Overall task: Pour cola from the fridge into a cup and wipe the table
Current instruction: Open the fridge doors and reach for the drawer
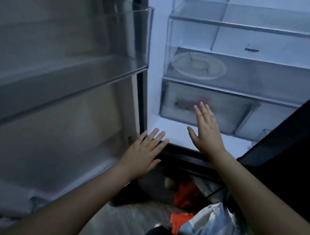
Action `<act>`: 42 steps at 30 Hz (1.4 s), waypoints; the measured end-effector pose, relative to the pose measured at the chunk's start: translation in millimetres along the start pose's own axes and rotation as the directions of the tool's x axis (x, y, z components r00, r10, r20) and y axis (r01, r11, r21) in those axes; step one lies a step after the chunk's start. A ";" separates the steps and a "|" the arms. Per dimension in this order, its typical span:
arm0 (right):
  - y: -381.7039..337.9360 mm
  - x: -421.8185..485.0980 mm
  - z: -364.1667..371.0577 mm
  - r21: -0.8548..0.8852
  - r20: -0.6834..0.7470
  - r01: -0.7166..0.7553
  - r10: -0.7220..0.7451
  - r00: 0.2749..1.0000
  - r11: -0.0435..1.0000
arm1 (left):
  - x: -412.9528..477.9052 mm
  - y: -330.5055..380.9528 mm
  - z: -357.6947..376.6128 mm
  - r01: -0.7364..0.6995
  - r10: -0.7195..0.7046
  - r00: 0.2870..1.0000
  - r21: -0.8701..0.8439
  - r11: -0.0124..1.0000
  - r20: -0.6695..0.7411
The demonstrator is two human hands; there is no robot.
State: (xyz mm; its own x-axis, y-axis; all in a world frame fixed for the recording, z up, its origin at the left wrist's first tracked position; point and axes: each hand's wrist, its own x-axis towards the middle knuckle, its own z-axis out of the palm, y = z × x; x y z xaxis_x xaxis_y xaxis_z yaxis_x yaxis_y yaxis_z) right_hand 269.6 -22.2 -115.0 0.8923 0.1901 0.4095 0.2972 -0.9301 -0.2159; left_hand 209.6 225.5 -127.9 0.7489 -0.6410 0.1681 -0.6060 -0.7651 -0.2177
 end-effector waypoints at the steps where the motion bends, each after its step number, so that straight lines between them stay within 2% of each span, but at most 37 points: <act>1: 13.8 7.9 -4.9 -0.003 -0.018 -0.035 0.035 0.999 0.999 | 19.7 3.0 -1.6 -0.003 0.003 1.000 -0.005 1.000 -0.016; 5: 58.1 37.4 -19.4 -0.053 -0.056 -0.145 0.142 0.988 0.988 | 93.1 13.4 -5.8 0.025 -0.025 0.998 -0.012 1.000 -0.058; 8: 78.8 55.6 -21.4 -0.091 -0.076 -0.166 0.159 0.984 0.982 | 141.5 14.8 -7.7 0.061 -0.061 0.995 0.006 0.998 -0.073; 11: 95.1 64.5 -19.0 -0.119 -0.045 -0.197 0.193 0.980 0.973 | 181.6 13.6 -10.3 0.089 -0.090 0.996 -0.041 0.995 -0.020; 18: 109.0 63.2 -4.2 -0.219 -0.094 -0.188 0.171 0.981 0.958 | 250.8 -2.8 -9.2 0.228 -0.229 0.973 -0.113 0.967 0.007; 22: 109.1 64.8 1.2 -0.193 -0.132 -0.197 0.174 0.976 0.961 | 255.2 -3.6 2.9 0.228 -0.235 0.971 -0.150 0.962 -0.031; 24: 109.7 64.1 0.2 -0.111 -0.168 -0.188 0.168 0.971 0.976 | 254.4 -3.7 6.3 0.216 -0.230 0.971 -0.163 0.963 -0.068; 25: 107.3 62.6 -2.0 -0.018 -0.194 -0.182 0.175 0.965 0.983 | 254.7 -4.9 7.3 0.206 -0.222 0.972 -0.170 0.964 -0.081; 26: 102.8 60.1 -4.9 0.121 -0.237 -0.179 0.203 0.950 0.976 | 254.5 -6.6 8.1 0.197 -0.217 0.972 -0.191 0.962 -0.088; 28: 91.0 52.3 -8.7 0.423 -0.346 -0.180 0.342 0.874 0.888 | 248.5 -6.1 9.2 0.183 -0.232 0.965 -0.323 0.929 -0.120; 30: 79.1 45.1 -6.7 0.675 -0.336 -0.237 0.577 0.744 0.699 | 236.0 4.1 10.0 0.178 -0.346 0.920 -0.590 0.788 -0.184; 31: 74.5 44.1 -4.9 0.805 -0.251 -0.266 0.710 0.658 0.531 | 229.2 12.6 6.2 0.186 -0.462 0.867 -0.741 0.645 -0.185; 32: 72.0 45.6 -3.8 0.911 -0.118 -0.267 0.819 0.561 0.314 | 225.1 20.0 5.9 0.199 -0.592 0.797 -0.873 0.445 -0.120; 33: 72.1 48.8 -3.4 0.970 0.043 -0.230 0.882 0.470 0.076 | 224.1 25.7 4.7 0.220 -0.696 0.717 -0.958 0.186 0.030; 34: 74.3 52.5 -3.7 0.974 0.206 -0.167 0.893 0.400 -0.150 | 226.3 27.8 3.9 0.240 -0.721 0.645 -0.963 -0.122 0.252; 35: 77.9 56.2 -4.1 0.936 0.349 -0.095 0.864 0.364 -0.338 | 231.0 26.1 2.8 0.213 -0.653 0.595 -0.876 -0.433 0.468; 36: 81.7 58.7 -5.2 0.878 0.454 -0.028 0.815 0.360 -0.477 | 236.5 21.3 3.2 0.142 -0.528 0.582 -0.717 -0.683 0.618; 37: 85.2 60.3 -5.8 0.821 0.522 0.019 0.765 0.377 -0.570 | 240.8 15.4 4.2 0.055 -0.389 0.604 -0.523 -0.851 0.696; 38: 87.3 60.9 -6.9 0.776 0.560 0.049 0.723 0.405 -0.629 | 243.4 8.6 4.7 -0.024 -0.273 0.641 -0.337 -0.941 0.717; 39: 88.4 61.3 -7.5 0.746 0.576 0.067 0.693 0.434 -0.663 | 245.1 2.0 4.6 -0.080 -0.212 0.668 -0.215 -0.973 0.713; 42: 90.5 59.7 -9.5 0.722 0.571 0.083 0.660 0.488 -0.687 | 244.6 -6.9 2.1 -0.165 -0.175 0.705 -0.081 -0.983 0.687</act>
State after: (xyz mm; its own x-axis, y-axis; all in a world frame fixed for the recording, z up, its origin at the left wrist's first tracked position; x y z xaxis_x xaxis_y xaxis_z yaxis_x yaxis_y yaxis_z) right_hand 346.6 -98.1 -101.6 0.8256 -0.3414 -0.4492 0.1157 0.8817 -0.4574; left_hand 397.5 74.1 -87.4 0.8184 -0.2761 -0.5040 0.4506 0.8527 0.2644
